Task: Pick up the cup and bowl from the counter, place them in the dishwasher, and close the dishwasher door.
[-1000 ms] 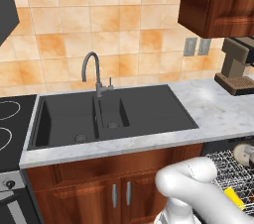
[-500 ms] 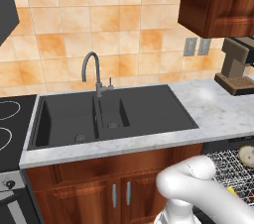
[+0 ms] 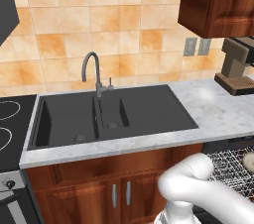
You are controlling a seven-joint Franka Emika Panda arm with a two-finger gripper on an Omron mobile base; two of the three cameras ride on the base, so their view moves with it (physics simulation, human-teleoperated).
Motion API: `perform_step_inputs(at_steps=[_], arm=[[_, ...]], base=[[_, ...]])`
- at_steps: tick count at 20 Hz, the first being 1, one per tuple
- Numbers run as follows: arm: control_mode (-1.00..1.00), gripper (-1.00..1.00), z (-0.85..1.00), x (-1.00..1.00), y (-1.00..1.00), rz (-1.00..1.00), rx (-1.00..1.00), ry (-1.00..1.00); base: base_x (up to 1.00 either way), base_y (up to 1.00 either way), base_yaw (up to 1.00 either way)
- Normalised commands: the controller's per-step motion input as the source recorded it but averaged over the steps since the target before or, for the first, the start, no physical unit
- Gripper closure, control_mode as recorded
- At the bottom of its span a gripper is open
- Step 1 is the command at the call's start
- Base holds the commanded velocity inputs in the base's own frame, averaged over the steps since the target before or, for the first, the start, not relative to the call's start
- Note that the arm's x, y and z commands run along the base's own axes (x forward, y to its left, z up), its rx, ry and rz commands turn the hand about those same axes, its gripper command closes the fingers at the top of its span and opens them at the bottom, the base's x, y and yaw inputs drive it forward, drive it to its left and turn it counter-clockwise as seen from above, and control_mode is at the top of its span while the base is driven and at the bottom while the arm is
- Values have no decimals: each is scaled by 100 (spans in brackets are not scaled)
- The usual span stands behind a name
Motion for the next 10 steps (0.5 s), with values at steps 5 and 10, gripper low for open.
perform_step_inputs(at_steps=[5,10], arm=[[-100,100,-45,0,-19,-7,0,0],[-100,100,-11,1,-23,-6,2,0]], base=[[0,0,0],[0,0,0]])
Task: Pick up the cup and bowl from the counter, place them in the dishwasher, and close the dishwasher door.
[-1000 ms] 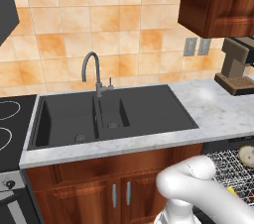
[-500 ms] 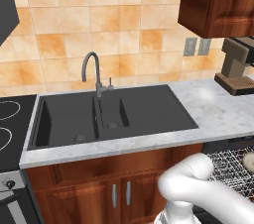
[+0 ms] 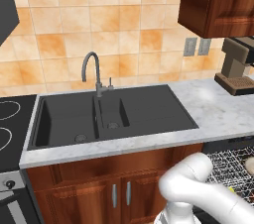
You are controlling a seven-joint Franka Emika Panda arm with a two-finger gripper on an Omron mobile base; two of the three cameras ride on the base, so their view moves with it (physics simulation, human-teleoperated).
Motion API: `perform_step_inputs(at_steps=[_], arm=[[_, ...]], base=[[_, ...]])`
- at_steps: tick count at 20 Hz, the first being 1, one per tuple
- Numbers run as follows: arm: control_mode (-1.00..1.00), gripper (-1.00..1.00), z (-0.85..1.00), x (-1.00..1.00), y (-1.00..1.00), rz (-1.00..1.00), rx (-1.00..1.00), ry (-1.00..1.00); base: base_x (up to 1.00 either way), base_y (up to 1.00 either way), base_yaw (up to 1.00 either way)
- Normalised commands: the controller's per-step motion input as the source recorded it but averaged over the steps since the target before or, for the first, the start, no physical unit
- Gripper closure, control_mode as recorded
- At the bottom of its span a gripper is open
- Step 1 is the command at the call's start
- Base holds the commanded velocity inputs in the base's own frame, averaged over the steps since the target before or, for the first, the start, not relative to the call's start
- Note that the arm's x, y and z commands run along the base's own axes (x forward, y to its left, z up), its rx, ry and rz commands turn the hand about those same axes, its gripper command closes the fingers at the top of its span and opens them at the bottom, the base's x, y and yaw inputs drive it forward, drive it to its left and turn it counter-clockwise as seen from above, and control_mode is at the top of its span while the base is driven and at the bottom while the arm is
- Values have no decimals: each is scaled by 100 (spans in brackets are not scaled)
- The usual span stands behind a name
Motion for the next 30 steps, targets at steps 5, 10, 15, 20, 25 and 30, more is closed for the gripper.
perform_step_inputs(at_steps=[5,10,15,20,25,30], arm=[[-100,100,0,6,-25,-6,5,0],[-100,100,-16,34,-26,-4,2,2],[-100,100,-39,50,-22,-3,0,8],[-100,100,-46,49,-26,-3,0,9],[-100,100,-60,35,-28,-1,0,8],[-100,100,-75,5,-26,0,0,4]], base=[[0,0,0],[0,0,0],[0,0,0],[0,0,0],[0,0,0],[0,0,0]])
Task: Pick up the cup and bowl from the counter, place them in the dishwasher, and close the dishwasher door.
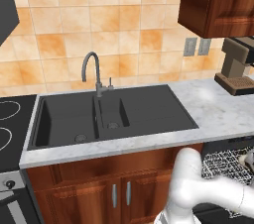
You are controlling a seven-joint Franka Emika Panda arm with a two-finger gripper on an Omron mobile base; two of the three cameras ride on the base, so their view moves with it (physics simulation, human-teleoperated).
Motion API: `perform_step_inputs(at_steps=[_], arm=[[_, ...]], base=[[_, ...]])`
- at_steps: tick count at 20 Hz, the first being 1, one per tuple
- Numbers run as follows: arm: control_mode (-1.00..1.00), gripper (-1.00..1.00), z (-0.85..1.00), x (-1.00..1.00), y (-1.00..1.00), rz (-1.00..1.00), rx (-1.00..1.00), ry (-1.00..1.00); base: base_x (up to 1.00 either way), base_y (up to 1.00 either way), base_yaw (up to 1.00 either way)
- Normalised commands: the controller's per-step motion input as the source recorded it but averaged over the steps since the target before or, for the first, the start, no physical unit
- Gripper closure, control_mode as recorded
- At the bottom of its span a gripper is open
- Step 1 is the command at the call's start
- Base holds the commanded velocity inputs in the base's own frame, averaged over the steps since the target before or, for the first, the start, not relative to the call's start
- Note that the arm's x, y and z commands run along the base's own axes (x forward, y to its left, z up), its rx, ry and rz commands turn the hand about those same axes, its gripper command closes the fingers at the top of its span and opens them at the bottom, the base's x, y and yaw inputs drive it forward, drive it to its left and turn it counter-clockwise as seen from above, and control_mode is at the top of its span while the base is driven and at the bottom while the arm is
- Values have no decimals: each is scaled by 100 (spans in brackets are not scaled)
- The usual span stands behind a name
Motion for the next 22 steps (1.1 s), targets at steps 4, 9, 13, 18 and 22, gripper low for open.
perform_step_inputs(at_steps=[4,9,13,18,22], arm=[[-100,100,-94,0,-17,0,0,1],[-100,100,-91,-13,-12,0,0,0],[-100,-100,-95,-34,-2,2,0,0],[-100,-100,-73,-62,-2,3,0,-3],[-100,-100,9,-62,-11,3,2,-14]], base=[[0,0,0],[0,0,0],[0,0,0],[0,0,0],[0,0,0]])
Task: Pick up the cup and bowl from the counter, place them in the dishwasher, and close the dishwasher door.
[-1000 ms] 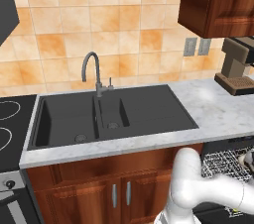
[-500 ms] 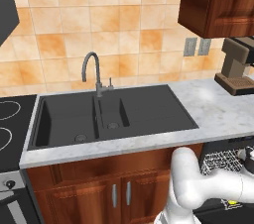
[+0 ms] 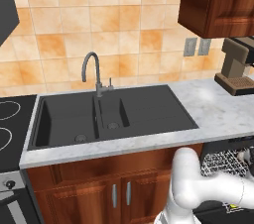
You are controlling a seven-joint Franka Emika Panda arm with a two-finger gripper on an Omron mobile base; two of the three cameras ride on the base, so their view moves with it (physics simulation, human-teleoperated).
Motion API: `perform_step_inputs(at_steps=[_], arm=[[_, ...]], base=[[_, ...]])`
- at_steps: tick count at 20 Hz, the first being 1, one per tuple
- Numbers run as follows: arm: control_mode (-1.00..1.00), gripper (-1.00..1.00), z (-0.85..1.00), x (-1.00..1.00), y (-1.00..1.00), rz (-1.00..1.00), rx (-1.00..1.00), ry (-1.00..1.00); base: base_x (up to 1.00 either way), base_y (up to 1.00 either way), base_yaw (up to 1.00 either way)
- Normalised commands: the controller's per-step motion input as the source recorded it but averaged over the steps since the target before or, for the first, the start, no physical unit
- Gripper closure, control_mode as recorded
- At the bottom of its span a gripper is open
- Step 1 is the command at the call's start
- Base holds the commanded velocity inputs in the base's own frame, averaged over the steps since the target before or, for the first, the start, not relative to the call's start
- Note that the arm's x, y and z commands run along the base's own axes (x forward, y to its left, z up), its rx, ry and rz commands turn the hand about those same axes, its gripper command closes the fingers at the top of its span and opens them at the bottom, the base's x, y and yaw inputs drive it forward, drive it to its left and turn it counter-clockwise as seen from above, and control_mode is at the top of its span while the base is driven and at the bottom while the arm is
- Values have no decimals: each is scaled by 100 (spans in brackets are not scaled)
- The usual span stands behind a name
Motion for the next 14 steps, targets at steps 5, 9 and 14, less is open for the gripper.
perform_step_inputs(at_steps=[5,9,14], arm=[[-100,-100,68,-50,0,3,0,-16],[-100,-100,69,-32,0,6,0,-12],[-100,-100,57,-10,1,7,0,-4]], base=[[0,0,0],[0,0,0],[0,0,0]])
